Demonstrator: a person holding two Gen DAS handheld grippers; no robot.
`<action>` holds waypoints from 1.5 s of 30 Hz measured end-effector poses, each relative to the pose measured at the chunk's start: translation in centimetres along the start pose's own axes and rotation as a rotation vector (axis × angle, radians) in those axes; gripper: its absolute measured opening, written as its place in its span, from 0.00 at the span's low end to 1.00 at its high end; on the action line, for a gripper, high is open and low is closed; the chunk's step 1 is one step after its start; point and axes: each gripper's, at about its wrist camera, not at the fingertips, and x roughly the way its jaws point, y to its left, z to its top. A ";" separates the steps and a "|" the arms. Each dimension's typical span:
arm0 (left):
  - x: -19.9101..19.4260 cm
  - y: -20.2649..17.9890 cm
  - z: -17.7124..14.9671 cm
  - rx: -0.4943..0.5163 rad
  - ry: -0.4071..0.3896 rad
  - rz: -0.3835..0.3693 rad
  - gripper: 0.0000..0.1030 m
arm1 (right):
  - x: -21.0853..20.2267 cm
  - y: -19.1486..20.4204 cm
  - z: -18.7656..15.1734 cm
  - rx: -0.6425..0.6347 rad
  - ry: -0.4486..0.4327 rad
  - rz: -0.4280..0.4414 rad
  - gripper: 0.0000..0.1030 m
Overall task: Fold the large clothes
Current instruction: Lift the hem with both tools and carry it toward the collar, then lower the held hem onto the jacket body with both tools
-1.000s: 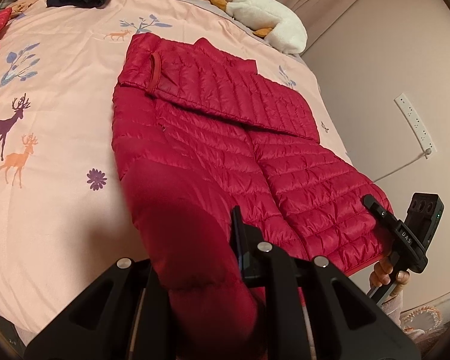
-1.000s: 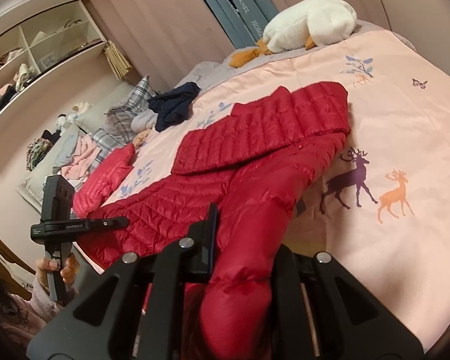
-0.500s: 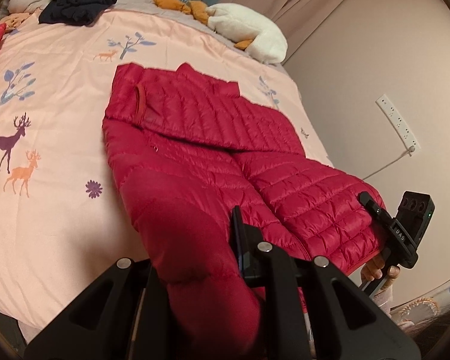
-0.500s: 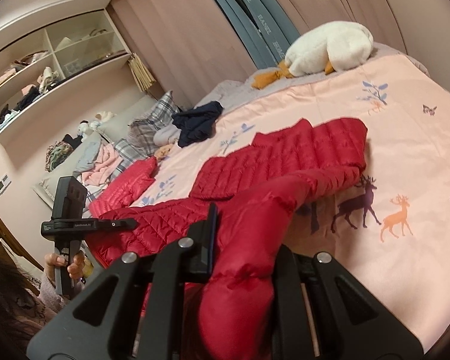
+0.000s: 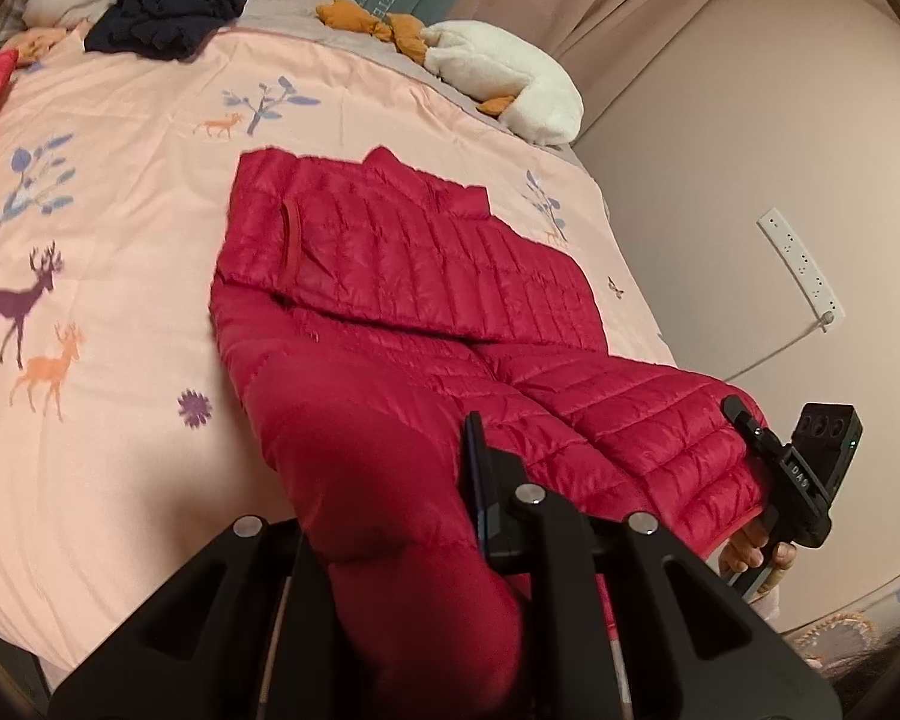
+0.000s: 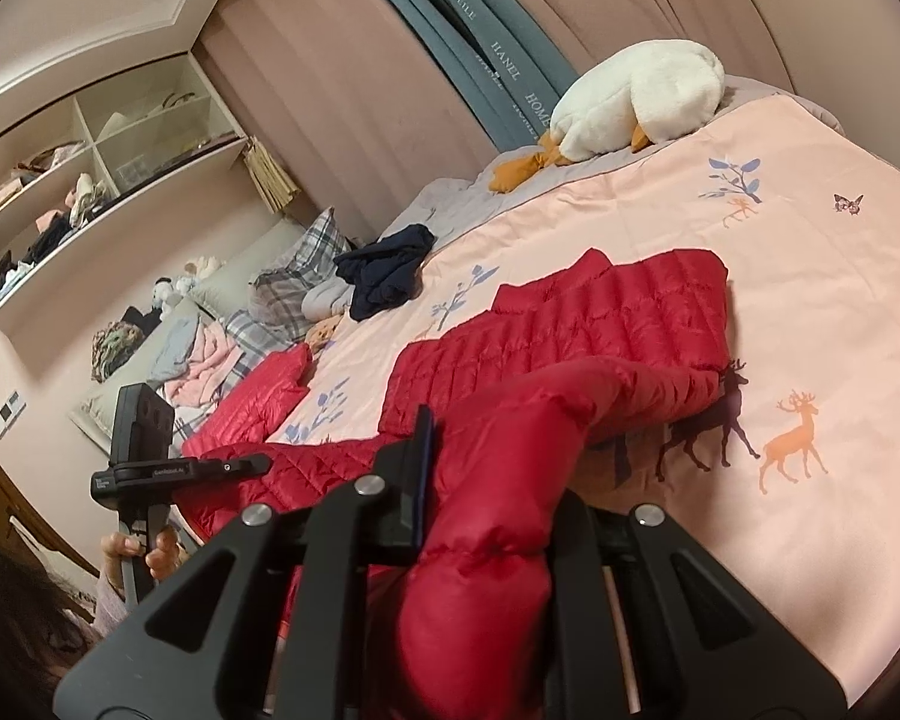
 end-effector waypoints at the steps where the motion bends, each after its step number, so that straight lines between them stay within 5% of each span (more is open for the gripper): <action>1: 0.0 0.0 0.4 0.001 -0.008 0.005 0.14 | 0.1 -0.1 0.2 0.003 -0.005 0.001 0.13; 25: 2.0 0.7 8.2 0.046 -0.124 0.089 0.14 | 5.5 -2.0 6.7 0.014 -0.072 -0.052 0.14; 45: 10.2 2.6 13.4 0.025 -0.080 0.216 0.14 | 14.6 -7.3 9.8 0.083 0.032 -0.173 0.16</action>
